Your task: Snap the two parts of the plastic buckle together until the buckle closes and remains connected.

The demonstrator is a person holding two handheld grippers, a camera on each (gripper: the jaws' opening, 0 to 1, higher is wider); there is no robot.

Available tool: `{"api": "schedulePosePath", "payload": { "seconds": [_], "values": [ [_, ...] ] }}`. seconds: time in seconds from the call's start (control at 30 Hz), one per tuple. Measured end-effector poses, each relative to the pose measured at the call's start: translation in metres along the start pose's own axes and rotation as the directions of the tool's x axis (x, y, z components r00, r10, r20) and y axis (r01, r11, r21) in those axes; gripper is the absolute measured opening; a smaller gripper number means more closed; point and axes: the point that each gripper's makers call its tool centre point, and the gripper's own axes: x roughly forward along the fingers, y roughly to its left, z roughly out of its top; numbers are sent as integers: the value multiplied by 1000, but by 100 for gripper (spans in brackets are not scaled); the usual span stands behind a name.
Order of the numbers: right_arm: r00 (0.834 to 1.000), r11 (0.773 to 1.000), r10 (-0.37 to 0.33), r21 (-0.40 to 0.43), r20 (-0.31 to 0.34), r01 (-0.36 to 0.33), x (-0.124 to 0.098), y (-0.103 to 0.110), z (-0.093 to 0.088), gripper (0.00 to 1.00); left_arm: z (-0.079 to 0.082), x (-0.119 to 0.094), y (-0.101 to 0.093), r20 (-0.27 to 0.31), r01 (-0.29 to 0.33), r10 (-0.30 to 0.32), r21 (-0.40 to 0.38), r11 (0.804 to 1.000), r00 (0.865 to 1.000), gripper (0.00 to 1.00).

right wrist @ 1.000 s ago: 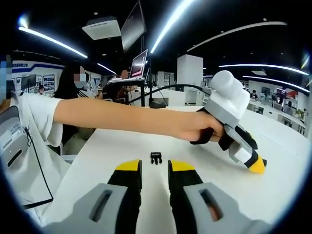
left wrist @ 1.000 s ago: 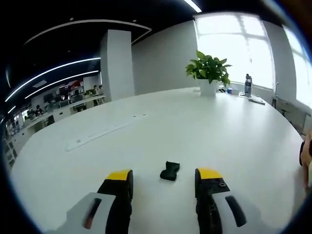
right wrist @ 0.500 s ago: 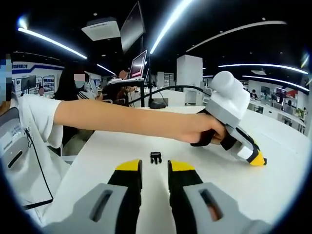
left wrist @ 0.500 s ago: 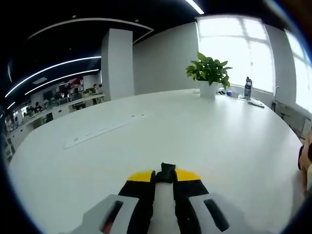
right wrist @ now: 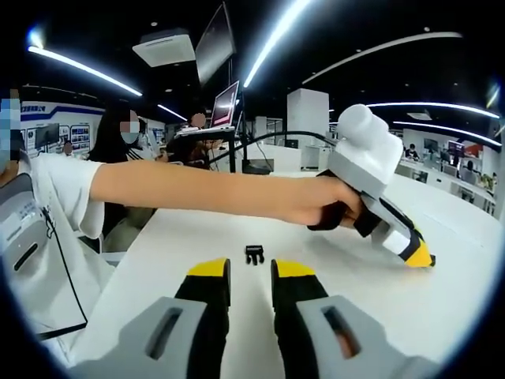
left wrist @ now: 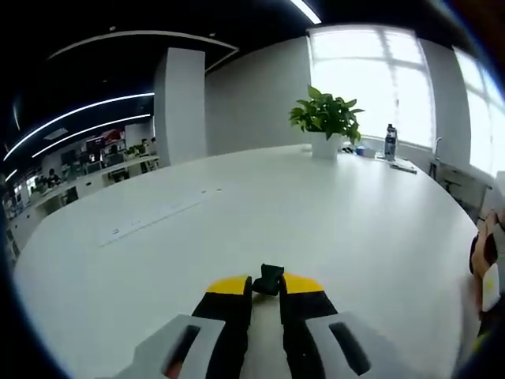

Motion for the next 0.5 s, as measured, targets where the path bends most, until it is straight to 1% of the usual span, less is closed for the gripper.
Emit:
{"api": "schedulePosePath", "payload": {
  "seconds": [0.17, 0.2, 0.23, 0.27, 0.37, 0.5],
  "values": [
    [1000, 1000, 7, 1, -2, -7, 3, 1, 0, 19, -3, -6, -2, -5, 22, -22, 10, 1000, 1000, 13],
    [1000, 1000, 9, 1, -2, -9, 3, 1, 0, 19, -2, -6, 0, -8, 24, -24, 5, 1000, 1000, 13],
    [1000, 1000, 10, 0, -2, -10, 4, 2, 0, 19, 2, -3, 13, -10, 26, -26, 6, 1000, 1000, 13],
    [1000, 1000, 12, -3, -4, -12, 4, 2, 0, 20, 3, -4, 13, -5, 25, -25, 19, 1000, 1000, 13],
    [1000, 1000, 18, -9, 0, -18, 3, 4, 1, 20, 2, -12, -1, 8, 38, -38, 27, 999, 999, 13],
    [1000, 1000, 19, -10, 4, -19, 2, 4, 2, 20, 2, -18, -7, 17, 55, -56, 34, 998, 998, 13]
  ]
}}
